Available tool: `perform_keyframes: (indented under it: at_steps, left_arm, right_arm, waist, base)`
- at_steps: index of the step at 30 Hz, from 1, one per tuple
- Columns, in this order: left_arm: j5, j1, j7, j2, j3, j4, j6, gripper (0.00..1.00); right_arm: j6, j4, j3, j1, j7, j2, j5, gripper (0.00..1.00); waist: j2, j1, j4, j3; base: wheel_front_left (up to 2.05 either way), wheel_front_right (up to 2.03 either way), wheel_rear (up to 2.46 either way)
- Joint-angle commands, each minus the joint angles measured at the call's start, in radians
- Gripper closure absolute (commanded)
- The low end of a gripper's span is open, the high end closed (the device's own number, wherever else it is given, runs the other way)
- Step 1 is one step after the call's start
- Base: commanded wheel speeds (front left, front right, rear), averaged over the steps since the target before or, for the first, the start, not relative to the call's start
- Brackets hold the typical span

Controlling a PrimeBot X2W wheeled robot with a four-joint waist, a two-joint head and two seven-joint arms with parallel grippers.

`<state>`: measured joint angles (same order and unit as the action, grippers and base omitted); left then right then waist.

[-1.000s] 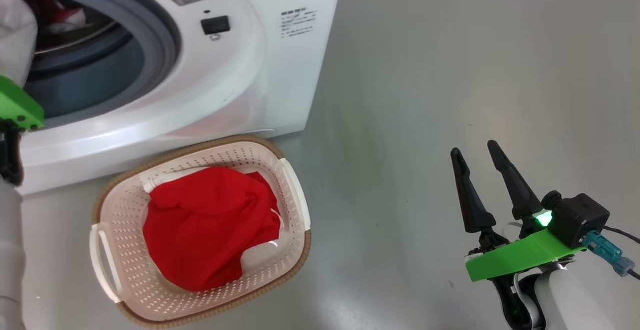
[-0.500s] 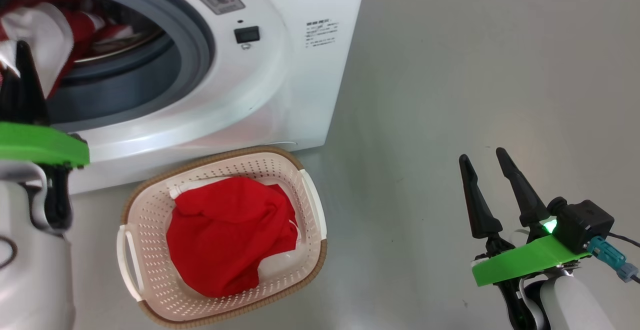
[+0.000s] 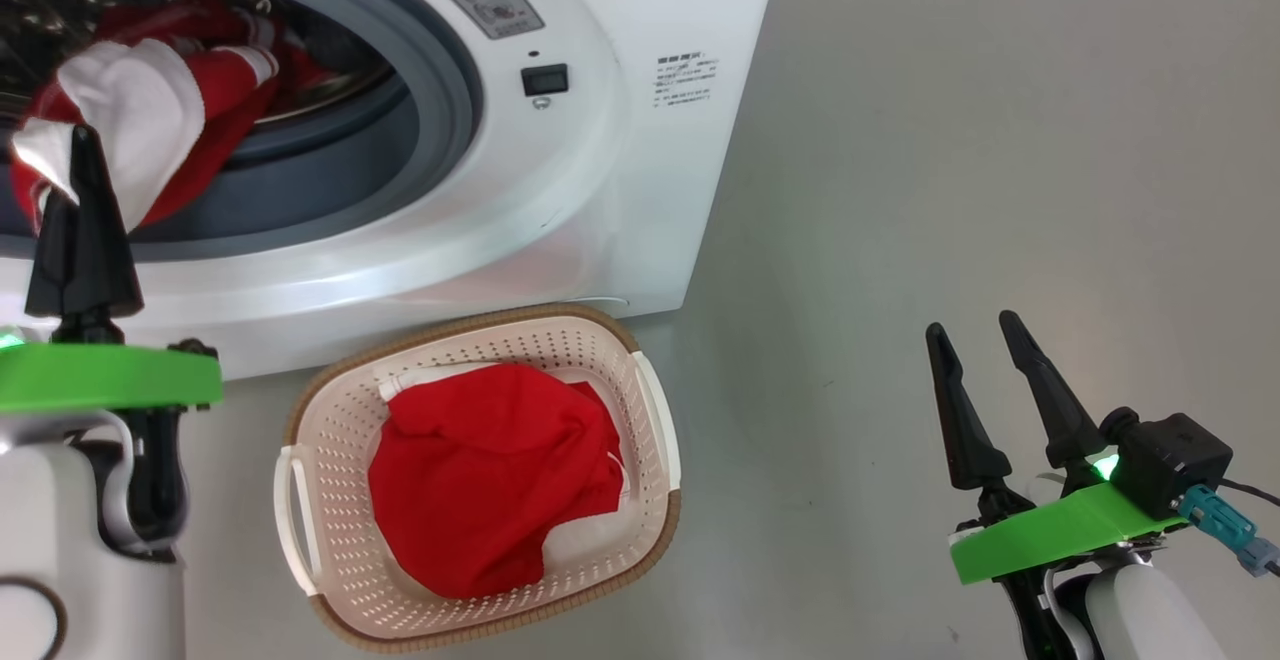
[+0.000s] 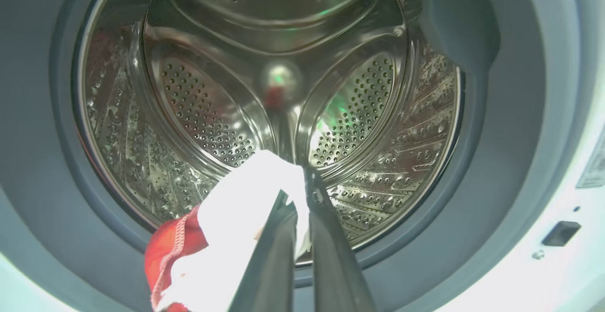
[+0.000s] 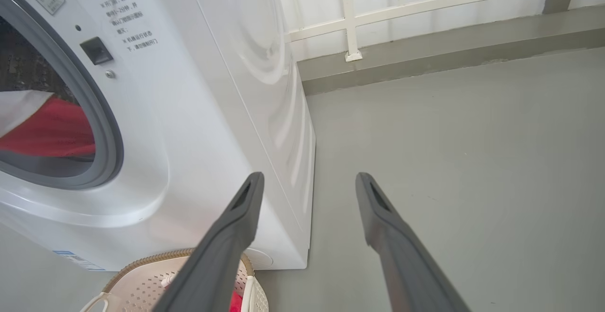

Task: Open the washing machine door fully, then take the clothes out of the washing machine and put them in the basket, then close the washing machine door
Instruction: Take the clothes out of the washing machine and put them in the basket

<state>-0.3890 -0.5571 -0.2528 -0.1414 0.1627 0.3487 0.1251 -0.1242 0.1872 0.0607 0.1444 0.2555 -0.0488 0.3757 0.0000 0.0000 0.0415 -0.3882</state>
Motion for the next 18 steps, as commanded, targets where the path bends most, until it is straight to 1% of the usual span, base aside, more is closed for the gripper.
perform_keyframes:
  at_steps: [1, 17, 18]
  left_arm:
    - [-0.006, 0.024, -0.009, -0.03, 0.027, -0.051, 0.005, 1.0]
    - [0.0, 0.168, -0.009, 0.02, 0.021, -0.399, 0.006, 1.0]
    - [0.0, 0.168, -0.009, 0.02, 0.021, -0.399, 0.006, 1.0]
  right_arm:
    - [-0.007, -0.021, 0.017, -0.009, 0.006, -0.001, -0.009, 0.0]
    - [-0.007, -0.028, 0.005, -0.015, 0.006, -0.001, -0.017, 0.0]
    - [-0.007, -0.028, 0.005, -0.015, 0.006, -0.001, -0.017, 0.0]
  waist:
    - [0.0, 0.0, -0.004, 0.002]
    - [0.0, 0.0, -0.02, 0.004]
    - [0.0, 0.0, -0.02, 0.004]
  base:
    - [0.0, 0.0, 0.0]
    - [0.0, 0.0, 0.0]
    - [0.0, 0.0, 0.0]
